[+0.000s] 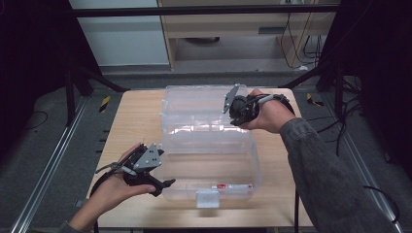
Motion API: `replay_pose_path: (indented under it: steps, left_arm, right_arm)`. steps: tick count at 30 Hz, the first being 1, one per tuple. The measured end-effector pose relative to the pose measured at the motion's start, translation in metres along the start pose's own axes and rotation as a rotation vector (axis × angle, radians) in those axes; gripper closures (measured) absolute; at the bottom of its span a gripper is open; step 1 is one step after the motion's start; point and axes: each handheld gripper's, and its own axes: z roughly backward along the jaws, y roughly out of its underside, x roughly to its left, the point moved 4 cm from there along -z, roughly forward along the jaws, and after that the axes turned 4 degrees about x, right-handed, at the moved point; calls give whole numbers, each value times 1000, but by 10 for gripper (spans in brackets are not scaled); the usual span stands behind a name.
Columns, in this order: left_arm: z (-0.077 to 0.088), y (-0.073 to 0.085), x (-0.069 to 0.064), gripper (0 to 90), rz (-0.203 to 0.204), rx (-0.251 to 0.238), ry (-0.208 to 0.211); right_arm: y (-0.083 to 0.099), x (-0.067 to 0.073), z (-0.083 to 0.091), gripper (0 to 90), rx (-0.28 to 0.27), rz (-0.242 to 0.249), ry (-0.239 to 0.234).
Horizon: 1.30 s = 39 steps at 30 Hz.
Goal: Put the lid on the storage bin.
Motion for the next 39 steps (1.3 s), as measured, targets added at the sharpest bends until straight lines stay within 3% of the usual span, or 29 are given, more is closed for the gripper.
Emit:
replay_pose_path:
  steps: [5, 10, 14, 24, 31, 32, 39]
  left_arm:
    - [-6, 2, -5, 52, 5, 12, 27]
    - [-11, 4, -10, 56, -20, 29, 42]
    - [-14, 6, -16, 108, -30, 41, 73]
    - [-25, 15, -33, 332, -45, 101, 171]
    - [-35, 23, -37, 543, -36, 134, 183]
    - [-39, 24, -39, 579, -34, 137, 211]
    - [-45, 25, -40, 712, -38, 152, 219]
  right_arm:
    - [-2, 0, -1, 802, 4, 14, -5]
    - [-2, 0, -1, 803, 5, 16, -5]
    - [-1, 0, -1, 799, 9, 16, -4]
    - [-1, 0, -1, 794, 9, 16, 4]
    - [-1, 0, -2, 794, 9, 16, 4]
    - [-1, 0, -2, 794, 9, 15, 4]
    - [-2, 0, -2, 796, 5, 18, 3]
